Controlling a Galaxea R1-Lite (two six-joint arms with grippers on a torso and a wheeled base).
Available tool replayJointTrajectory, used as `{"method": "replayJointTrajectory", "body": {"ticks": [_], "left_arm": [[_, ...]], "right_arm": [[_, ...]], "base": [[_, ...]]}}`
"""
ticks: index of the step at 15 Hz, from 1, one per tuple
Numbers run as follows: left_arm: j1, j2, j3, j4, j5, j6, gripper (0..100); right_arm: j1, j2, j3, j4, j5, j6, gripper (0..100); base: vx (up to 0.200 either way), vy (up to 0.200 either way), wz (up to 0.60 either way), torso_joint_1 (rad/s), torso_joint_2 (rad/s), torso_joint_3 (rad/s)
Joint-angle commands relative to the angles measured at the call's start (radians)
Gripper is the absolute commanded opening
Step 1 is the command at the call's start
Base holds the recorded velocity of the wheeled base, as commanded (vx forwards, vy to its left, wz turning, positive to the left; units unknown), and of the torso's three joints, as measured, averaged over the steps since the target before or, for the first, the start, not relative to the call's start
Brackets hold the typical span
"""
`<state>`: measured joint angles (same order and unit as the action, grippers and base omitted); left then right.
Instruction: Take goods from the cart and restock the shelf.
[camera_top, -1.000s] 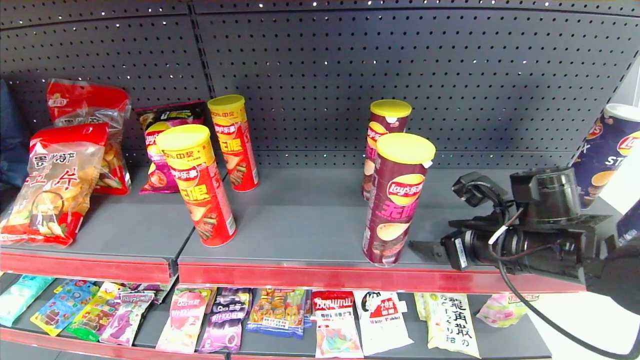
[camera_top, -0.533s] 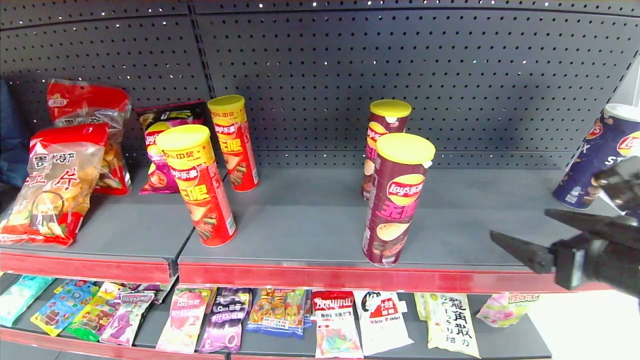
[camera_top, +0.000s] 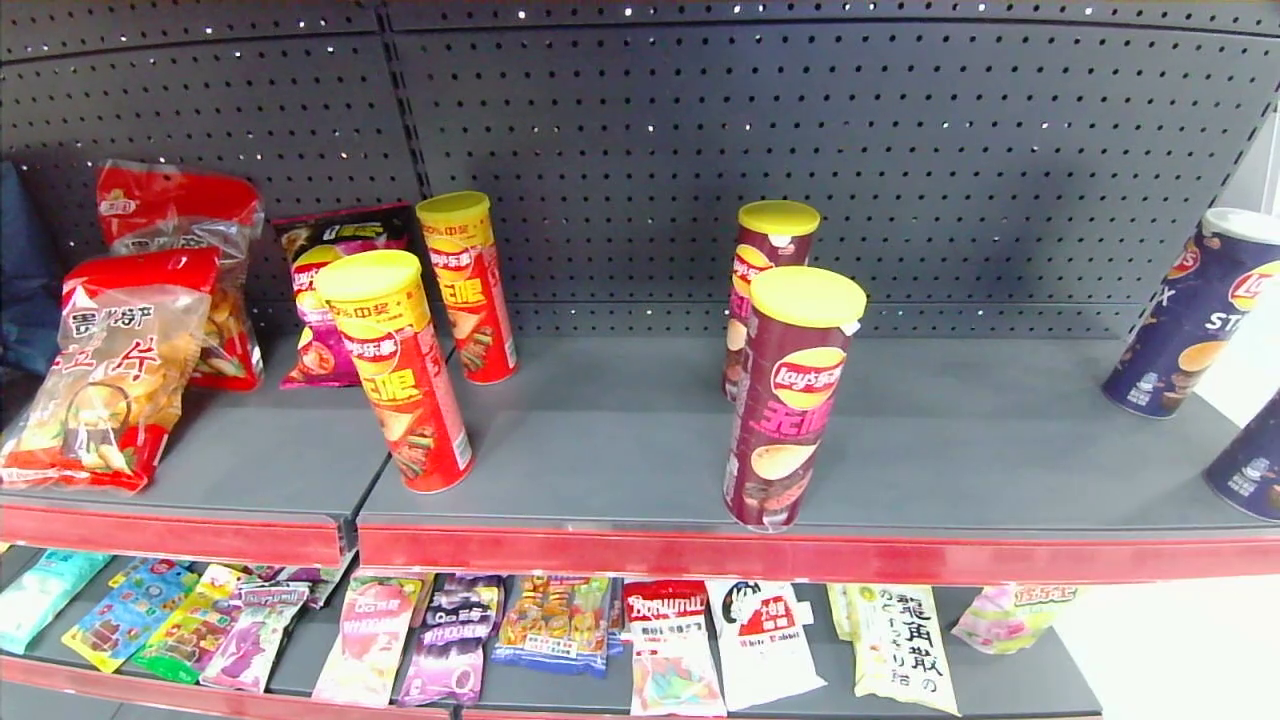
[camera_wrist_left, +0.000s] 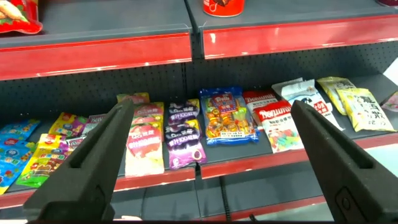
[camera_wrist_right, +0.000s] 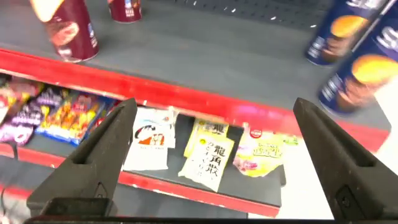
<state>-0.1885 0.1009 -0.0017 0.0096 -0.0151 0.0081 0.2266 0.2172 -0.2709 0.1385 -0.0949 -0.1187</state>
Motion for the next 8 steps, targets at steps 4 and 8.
{"method": "replayJointTrajectory", "body": {"ticks": [4,8], "left_arm": [[0.0,0.0,-0.001,0.0,0.0,0.0,100],[0.0,0.0,-0.001,0.0,0.0,0.0,100]], "right_arm": [[-0.012,-0.119,0.271,-0.142,0.138,0.074,100],[-0.266,-0.145,0.271,-0.14,0.104,0.096,100]], "base": [[0.0,0.0,0.0,0.0,0.0,0.0],[0.0,0.0,0.0,0.0,0.0,0.0]]}}
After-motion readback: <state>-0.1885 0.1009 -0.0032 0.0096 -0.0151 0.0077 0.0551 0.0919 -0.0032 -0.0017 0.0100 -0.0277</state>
